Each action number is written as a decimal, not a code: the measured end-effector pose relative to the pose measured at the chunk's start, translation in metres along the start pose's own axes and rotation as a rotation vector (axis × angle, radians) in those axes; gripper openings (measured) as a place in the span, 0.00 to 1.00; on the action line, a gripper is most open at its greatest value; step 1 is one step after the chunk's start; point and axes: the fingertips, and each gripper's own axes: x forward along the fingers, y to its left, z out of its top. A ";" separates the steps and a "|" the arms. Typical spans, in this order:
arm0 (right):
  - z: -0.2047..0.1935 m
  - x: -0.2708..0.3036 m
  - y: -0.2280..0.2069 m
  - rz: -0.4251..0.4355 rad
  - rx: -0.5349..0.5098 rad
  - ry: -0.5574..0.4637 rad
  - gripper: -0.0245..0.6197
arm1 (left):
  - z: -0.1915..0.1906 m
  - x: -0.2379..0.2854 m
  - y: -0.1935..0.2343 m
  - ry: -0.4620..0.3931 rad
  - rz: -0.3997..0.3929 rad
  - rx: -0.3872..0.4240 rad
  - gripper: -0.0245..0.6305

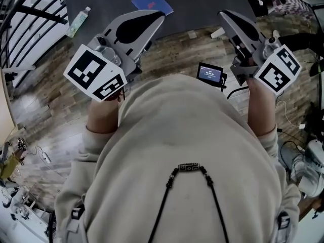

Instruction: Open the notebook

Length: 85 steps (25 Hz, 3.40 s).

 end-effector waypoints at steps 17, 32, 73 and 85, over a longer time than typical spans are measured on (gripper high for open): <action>0.008 0.118 0.009 0.227 0.000 0.096 0.06 | -0.012 -0.054 0.069 -0.011 0.188 -0.068 0.04; 0.018 0.208 -0.066 0.347 0.060 0.165 0.06 | -0.026 -0.029 0.170 0.021 0.368 -0.138 0.04; -0.008 0.290 -0.212 0.388 0.322 0.264 0.06 | -0.085 0.089 0.281 0.199 0.324 -0.300 0.04; -0.024 0.291 -0.213 0.322 0.304 0.300 0.06 | -0.115 0.087 0.288 0.233 0.271 -0.349 0.04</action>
